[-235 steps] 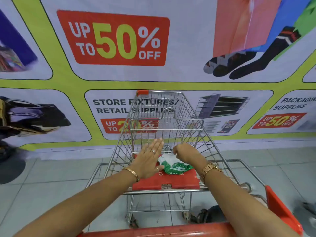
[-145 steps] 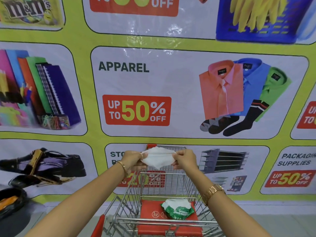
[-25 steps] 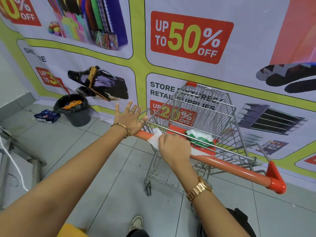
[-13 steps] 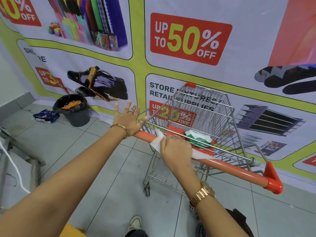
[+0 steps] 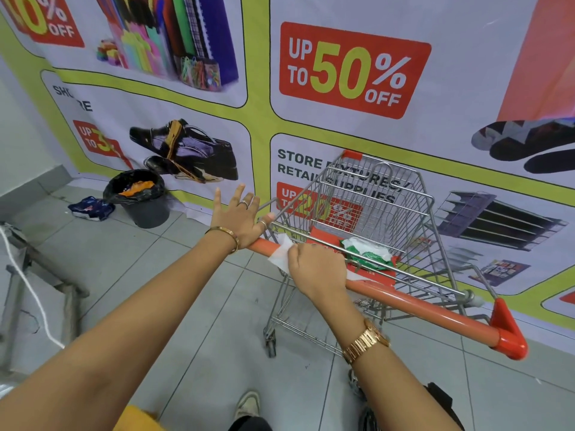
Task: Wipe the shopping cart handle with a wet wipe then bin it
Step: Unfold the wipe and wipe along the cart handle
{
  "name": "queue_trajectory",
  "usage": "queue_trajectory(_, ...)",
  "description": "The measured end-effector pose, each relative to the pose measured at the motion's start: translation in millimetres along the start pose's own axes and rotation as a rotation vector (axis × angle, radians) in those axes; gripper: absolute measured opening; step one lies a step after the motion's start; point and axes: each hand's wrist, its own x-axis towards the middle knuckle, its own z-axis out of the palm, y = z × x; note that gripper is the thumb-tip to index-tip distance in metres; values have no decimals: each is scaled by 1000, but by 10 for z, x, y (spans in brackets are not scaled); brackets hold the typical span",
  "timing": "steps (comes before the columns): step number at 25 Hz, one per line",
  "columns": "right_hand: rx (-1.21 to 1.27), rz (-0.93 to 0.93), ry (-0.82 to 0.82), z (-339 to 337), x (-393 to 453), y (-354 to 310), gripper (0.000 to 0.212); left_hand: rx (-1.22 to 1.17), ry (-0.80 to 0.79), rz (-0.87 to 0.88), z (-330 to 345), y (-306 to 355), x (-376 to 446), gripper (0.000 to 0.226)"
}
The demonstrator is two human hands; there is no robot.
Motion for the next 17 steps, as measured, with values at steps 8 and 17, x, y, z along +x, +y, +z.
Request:
queue_trajectory(8, -45, 56, -56, -70, -122, 290, 40, -30, -1, -4, 17, 28, -14, 72)
queue_trajectory(17, -40, 89, -68, -176, -295, 460, 37, -8, 5, -11, -17, -43, 17, 72)
